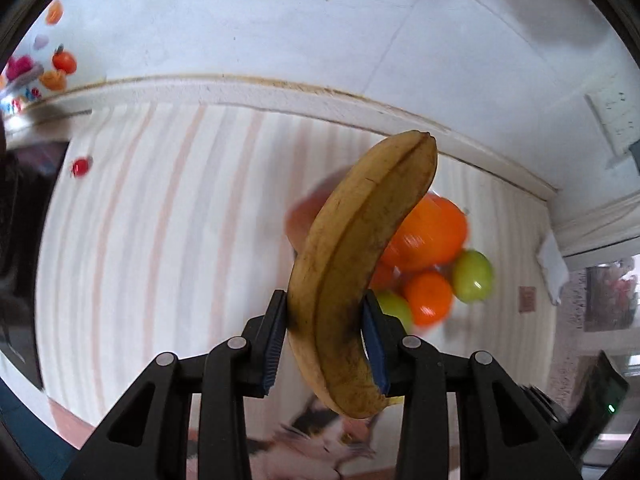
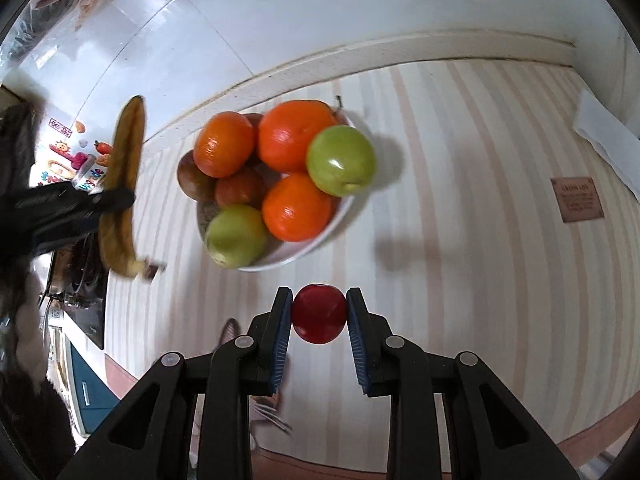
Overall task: Organize fruits
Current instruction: 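Carry the tomato and banana to the plate and open both tools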
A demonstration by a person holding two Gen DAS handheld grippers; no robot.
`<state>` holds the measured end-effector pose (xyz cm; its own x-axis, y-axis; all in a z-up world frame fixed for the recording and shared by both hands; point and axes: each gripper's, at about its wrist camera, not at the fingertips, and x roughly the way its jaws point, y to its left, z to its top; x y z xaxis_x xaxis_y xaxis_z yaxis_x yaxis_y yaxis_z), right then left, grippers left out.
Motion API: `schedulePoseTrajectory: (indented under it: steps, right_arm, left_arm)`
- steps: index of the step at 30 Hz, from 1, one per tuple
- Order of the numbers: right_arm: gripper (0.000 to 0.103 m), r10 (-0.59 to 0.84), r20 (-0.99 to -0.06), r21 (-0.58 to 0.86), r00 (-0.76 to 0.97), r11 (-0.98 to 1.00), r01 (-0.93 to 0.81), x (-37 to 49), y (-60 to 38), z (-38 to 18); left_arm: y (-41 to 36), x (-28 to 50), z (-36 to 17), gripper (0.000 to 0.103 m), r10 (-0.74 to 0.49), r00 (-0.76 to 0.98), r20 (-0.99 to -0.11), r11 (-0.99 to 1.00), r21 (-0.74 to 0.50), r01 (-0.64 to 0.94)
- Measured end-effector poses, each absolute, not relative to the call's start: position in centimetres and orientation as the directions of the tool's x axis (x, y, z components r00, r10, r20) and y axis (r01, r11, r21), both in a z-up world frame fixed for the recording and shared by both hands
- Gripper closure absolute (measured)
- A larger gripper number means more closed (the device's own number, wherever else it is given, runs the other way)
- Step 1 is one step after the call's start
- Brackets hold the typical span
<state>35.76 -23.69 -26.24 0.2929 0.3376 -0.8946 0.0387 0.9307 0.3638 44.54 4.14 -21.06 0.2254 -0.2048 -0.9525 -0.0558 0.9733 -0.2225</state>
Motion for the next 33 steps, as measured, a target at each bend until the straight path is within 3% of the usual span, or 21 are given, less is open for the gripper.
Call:
schedulePoseTrajectory:
  steps: [13, 33]
  right_arm:
    - [0.073, 0.313, -0.901, 0.334, 0.300, 0.942, 0.021, 38.4, -22.8, -26.1]
    - [0.073, 0.273, -0.910, 0.257, 0.313, 0.962, -0.092, 47.4, -17.8, -26.8]
  left_arm:
    - [2.7, 47.7, -23.9, 0.070, -0.108, 0.209, -0.972, 0.993, -0.099, 0.057]
    - [3.0, 47.3, -24.9, 0.068, -0.148, 0.259, -0.954, 0.989, -0.139, 0.056]
